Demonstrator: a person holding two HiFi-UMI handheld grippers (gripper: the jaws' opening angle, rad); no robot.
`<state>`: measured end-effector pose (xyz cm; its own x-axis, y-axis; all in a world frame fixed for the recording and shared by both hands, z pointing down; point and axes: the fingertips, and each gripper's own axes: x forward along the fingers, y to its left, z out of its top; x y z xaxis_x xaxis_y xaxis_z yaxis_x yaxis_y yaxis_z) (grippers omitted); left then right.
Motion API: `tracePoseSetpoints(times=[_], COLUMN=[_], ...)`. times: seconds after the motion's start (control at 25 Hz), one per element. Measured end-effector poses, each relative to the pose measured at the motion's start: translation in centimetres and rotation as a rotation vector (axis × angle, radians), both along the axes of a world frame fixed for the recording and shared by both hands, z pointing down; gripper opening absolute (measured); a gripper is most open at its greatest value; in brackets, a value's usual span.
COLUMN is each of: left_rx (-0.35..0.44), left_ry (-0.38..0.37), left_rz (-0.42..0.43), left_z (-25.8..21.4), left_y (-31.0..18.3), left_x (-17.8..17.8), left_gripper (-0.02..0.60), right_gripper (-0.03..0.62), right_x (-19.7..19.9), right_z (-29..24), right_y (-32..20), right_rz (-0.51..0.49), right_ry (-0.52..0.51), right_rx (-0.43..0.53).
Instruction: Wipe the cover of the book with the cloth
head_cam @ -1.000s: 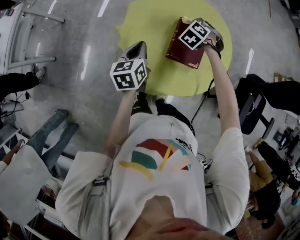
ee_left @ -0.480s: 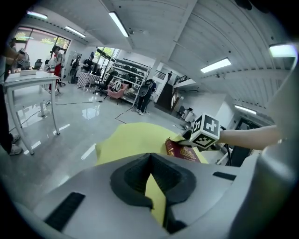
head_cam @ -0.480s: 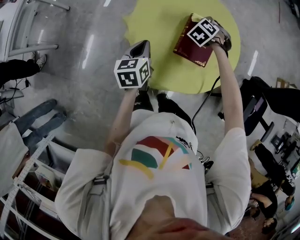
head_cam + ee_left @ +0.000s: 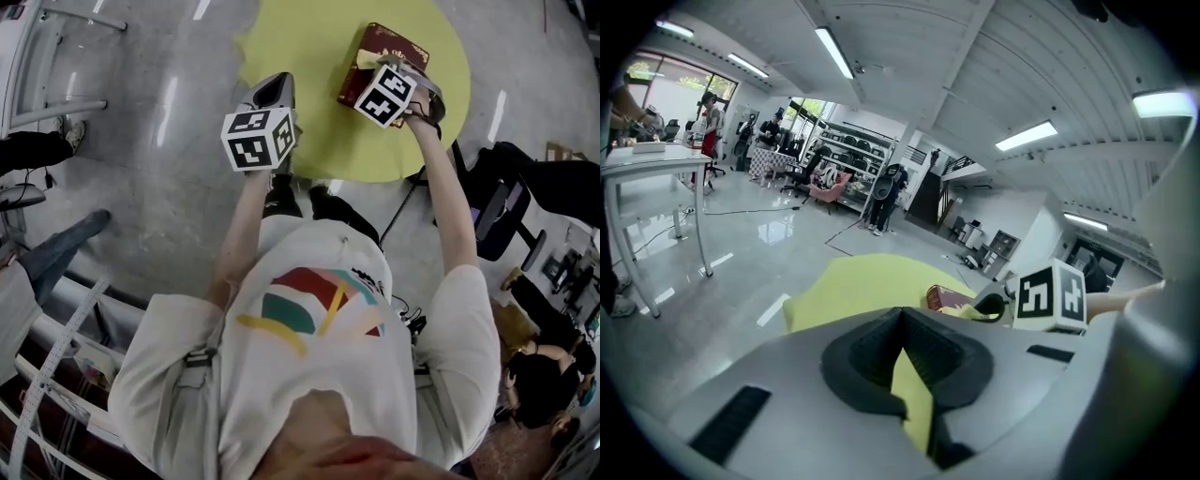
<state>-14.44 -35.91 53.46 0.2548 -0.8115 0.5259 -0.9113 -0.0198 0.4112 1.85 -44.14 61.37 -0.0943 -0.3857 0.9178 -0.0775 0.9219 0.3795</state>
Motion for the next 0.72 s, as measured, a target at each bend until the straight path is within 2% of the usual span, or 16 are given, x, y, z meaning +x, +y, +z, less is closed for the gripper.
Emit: tracePoseSetpoints(times=[0.32, 0.72], left_rx=[0.026, 0.066], left_ry=[0.003, 0.007], left_rz=[0.045, 0.102], left_z=[-1.0, -2.4], left_y=[-0.8, -1.8], left_x=[0.5, 2.8], left_gripper=[0.015, 0.015], right_gripper=[0.029, 0.029], right_x=[-0.8, -1.1], right_z=[0.5, 0.6], right_y=[7.5, 11.6], right_rz=[-0.019, -0.005], right_ry=[-0.015, -0.047], right_rx=[-0.033, -0.067])
